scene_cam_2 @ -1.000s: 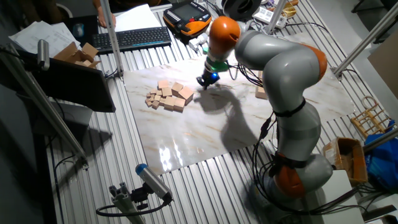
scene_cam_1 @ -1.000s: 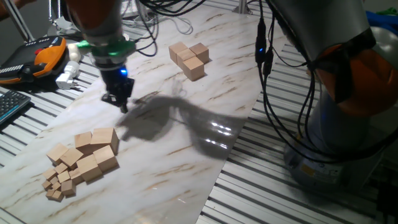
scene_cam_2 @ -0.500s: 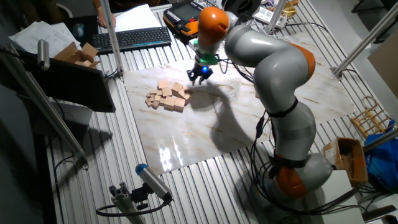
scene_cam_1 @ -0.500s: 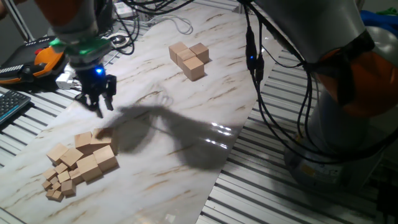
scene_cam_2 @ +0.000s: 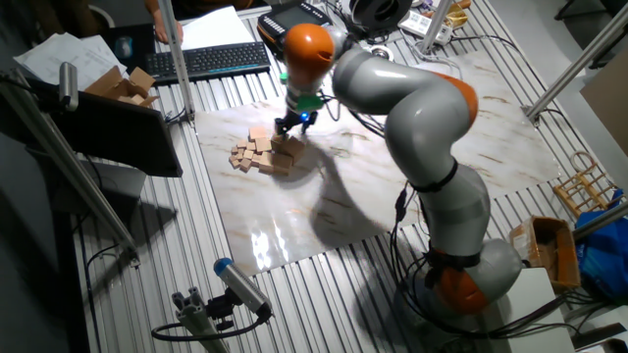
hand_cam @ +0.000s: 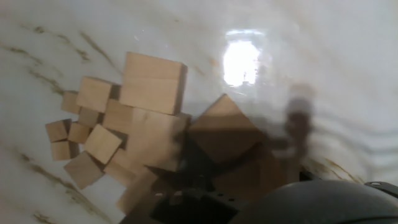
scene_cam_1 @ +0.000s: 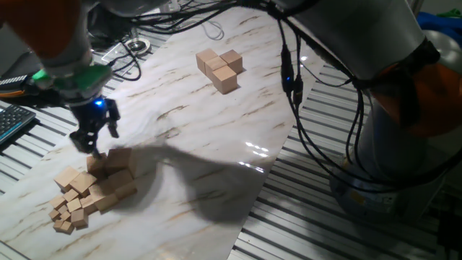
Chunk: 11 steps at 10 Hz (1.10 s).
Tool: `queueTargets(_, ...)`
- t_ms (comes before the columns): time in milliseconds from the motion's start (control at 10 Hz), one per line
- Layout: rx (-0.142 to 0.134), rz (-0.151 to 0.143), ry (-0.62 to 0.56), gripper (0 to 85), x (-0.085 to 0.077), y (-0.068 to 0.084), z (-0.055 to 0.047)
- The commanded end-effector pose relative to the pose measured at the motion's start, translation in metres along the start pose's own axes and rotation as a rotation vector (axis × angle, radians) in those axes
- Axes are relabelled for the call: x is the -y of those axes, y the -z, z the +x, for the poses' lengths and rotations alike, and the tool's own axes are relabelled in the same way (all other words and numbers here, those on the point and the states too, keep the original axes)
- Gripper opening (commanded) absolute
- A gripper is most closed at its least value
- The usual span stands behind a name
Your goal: Stack the blocks into a cross shape
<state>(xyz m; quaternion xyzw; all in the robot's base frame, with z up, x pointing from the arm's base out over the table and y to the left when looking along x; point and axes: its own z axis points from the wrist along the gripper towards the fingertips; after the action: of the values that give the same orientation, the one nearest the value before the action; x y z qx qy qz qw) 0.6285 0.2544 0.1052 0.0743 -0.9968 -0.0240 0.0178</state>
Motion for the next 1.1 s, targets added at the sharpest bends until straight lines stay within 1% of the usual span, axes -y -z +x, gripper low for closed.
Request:
queueTargets(0,0.003,0.038,0.181,68.0,-0.01,-0.003,-0.002)
queueTargets(100,0.012,0.072,0.216,68.0,-0.009,-0.005,-0.001)
queueTargets(200,0.018,0.082,0.242,68.0,-0.008,-0.007,-0.002)
queueTargets(300,0.016,0.092,0.265,68.0,-0.002,-0.007,-0.003)
queueTargets(400,0.014,0.092,0.279,68.0,0.001,-0.009,-0.003)
queueTargets(500,0.013,0.102,0.277,68.0,0.001,-0.012,-0.002)
queueTargets(600,0.013,0.104,0.269,68.0,0.002,-0.016,0.0)
queueTargets(700,0.02,0.101,0.27,68.0,0.007,-0.022,0.003)
queueTargets(900,0.029,0.071,0.26,68.0,0.018,-0.031,0.005)
queueTargets(1000,0.034,0.071,0.247,68.0,0.018,-0.033,0.006)
